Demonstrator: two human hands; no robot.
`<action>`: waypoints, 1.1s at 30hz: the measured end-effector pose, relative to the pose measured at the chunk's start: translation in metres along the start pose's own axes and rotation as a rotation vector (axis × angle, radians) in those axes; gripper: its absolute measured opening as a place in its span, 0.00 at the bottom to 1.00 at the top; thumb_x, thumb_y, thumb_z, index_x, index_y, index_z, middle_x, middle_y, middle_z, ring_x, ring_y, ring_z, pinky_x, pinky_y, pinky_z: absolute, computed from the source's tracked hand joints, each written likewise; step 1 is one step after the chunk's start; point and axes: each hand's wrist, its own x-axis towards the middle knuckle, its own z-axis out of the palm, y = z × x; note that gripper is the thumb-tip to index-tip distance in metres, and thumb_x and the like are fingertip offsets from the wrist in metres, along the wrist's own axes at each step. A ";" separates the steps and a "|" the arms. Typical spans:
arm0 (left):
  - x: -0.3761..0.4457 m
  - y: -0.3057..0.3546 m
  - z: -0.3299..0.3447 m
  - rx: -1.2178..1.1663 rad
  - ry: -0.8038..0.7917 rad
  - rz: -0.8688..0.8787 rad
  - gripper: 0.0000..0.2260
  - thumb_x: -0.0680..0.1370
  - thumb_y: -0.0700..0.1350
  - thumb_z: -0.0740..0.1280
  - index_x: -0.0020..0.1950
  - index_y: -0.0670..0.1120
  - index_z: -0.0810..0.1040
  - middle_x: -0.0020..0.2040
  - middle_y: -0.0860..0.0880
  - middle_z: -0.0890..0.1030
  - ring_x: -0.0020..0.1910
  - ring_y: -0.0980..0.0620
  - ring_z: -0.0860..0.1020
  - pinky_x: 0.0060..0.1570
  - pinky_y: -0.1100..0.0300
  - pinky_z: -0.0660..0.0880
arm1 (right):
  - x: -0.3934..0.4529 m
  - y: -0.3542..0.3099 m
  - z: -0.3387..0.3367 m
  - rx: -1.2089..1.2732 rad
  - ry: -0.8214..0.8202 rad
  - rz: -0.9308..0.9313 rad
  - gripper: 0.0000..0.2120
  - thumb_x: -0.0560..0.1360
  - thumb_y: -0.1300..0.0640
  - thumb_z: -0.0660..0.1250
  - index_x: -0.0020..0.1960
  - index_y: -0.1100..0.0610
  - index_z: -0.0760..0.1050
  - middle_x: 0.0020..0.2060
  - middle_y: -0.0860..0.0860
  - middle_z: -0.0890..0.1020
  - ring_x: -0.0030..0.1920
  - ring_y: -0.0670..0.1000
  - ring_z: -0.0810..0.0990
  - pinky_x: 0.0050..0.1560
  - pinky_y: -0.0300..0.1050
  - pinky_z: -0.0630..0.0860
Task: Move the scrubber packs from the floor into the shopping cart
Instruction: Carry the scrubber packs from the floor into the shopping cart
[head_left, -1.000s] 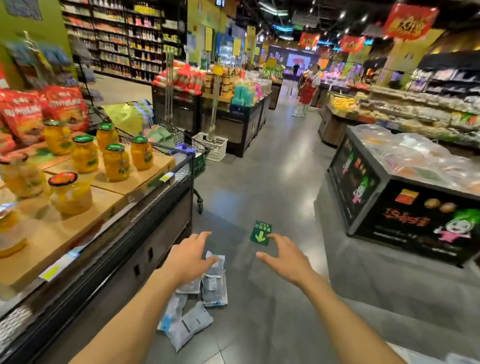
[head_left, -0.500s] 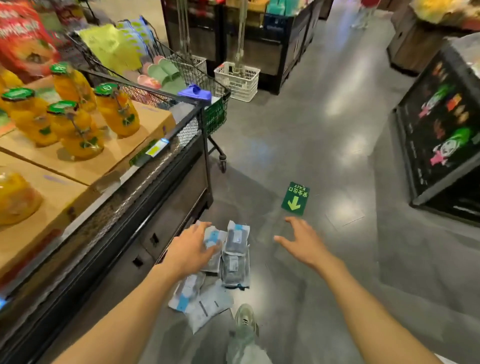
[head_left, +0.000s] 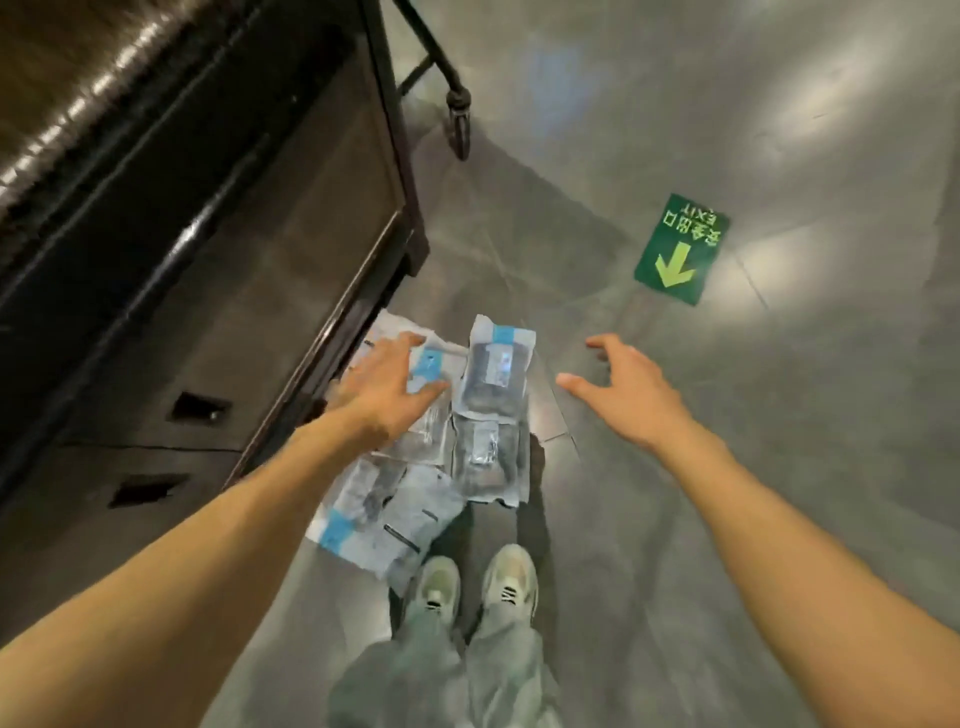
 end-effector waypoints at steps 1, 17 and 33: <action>0.013 -0.019 0.018 -0.014 -0.011 -0.023 0.29 0.78 0.60 0.67 0.75 0.49 0.67 0.67 0.44 0.75 0.62 0.43 0.77 0.64 0.45 0.74 | 0.018 0.008 0.024 0.015 -0.015 0.013 0.32 0.75 0.36 0.69 0.74 0.48 0.67 0.71 0.56 0.74 0.70 0.59 0.74 0.69 0.60 0.71; 0.188 -0.210 0.239 -0.267 0.103 -0.440 0.36 0.74 0.59 0.75 0.77 0.50 0.63 0.73 0.43 0.69 0.69 0.40 0.73 0.65 0.46 0.74 | 0.226 0.111 0.290 0.409 0.095 0.305 0.33 0.76 0.41 0.72 0.71 0.60 0.69 0.64 0.55 0.77 0.59 0.52 0.75 0.56 0.43 0.70; 0.224 -0.224 0.266 -0.518 0.073 -0.543 0.50 0.48 0.62 0.84 0.66 0.48 0.73 0.60 0.48 0.82 0.57 0.46 0.82 0.54 0.46 0.83 | 0.282 0.108 0.323 0.521 0.142 0.471 0.53 0.43 0.31 0.81 0.62 0.58 0.77 0.58 0.56 0.83 0.57 0.58 0.83 0.59 0.57 0.82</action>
